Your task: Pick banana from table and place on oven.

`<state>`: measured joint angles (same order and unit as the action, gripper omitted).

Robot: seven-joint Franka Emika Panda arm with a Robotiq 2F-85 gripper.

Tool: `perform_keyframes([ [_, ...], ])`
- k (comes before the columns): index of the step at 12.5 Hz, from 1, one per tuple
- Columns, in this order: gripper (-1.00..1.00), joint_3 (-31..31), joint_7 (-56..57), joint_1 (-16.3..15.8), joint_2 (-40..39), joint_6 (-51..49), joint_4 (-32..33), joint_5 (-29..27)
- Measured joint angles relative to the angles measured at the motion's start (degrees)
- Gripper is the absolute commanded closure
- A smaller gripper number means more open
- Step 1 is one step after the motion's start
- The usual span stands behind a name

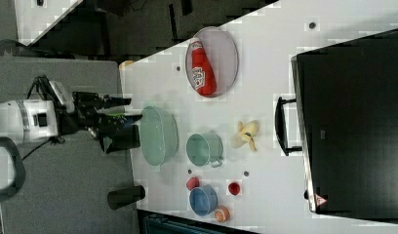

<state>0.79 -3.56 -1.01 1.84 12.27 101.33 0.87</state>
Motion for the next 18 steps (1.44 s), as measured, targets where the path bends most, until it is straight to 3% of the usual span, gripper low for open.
perform_keyframes([
  [3, -0.99, 1.66, 0.0, 0.26, 16.29, -9.2, 15.28, -0.25],
  [6, -1.0, 2.35, -0.16, 1.15, 23.15, -8.92, 15.28, 0.94],
  [10, -1.0, 1.68, -0.42, 1.43, 20.49, -2.08, 15.61, 1.09],
  [12, -1.0, 2.84, -0.38, 0.53, 16.57, 3.66, 19.08, -1.11],
  [15, -1.0, 2.4, -0.55, 0.85, 10.35, 13.44, 26.47, 1.76],
  [18, -1.0, 2.3, -0.51, 0.83, 3.34, 25.47, 31.61, 0.05],
])
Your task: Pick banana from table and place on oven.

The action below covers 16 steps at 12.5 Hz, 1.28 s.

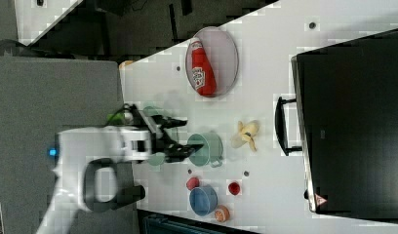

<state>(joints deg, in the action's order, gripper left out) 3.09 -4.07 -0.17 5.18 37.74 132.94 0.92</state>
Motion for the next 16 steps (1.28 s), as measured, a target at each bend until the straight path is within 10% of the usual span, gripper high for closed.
perform_keyframes([
  [12, -1.0, -4.99, -0.37, 0.5, -22.09, 19.56, 5.26, -0.14],
  [16, -0.18, -4.92, -0.37, 0.63, -24.24, 25.37, 7.83, 1.0],
])
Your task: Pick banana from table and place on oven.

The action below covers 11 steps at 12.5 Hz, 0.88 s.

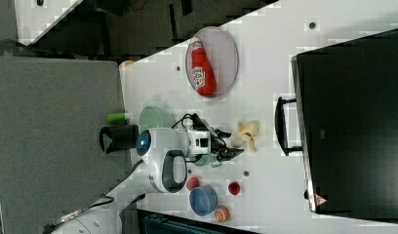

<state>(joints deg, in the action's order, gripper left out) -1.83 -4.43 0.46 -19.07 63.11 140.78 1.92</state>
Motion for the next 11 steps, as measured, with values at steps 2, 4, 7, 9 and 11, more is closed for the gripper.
perform_keyframes([
  [2, 0.28, 1.29, -0.05, -1.05, -0.91, 2.24, -0.11, -1.52],
  [4, 0.58, 1.78, -0.08, -0.86, -1.01, 2.18, 0.11, -1.41],
  [7, 0.58, 0.21, -0.07, 0.71, -0.77, 0.62, -1.34, -1.54],
  [9, 0.58, 0.33, -0.11, 0.4, 1.78, -0.34, -1.57, -1.4],
  [11, 0.58, 0.48, -0.08, -0.14, 6.92, -5.54, -0.67, -1.79],
])
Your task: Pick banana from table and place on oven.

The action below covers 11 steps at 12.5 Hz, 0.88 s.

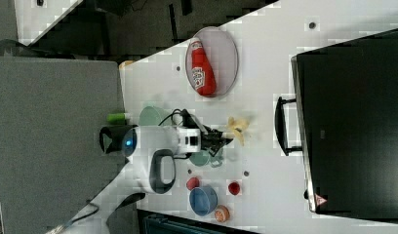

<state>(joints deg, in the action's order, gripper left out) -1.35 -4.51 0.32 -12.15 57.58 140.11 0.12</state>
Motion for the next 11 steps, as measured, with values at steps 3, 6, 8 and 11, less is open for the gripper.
perform_keyframes([
  [3, 0.58, 0.13, -0.02, 0.23, 13.0, -17.37, -3.25, 0.04],
  [6, 0.58, 1.07, -0.04, 0.06, 23.8, -35.31, -14.77, 1.71],
  [8, 0.58, 1.84, -0.05, 0.08, 26.88, -41.35, -23.95, 0.72],
  [11, 0.58, 7.09, 2.4, -1.5, 25.96, -43.29, -33.85, 0.6],
])
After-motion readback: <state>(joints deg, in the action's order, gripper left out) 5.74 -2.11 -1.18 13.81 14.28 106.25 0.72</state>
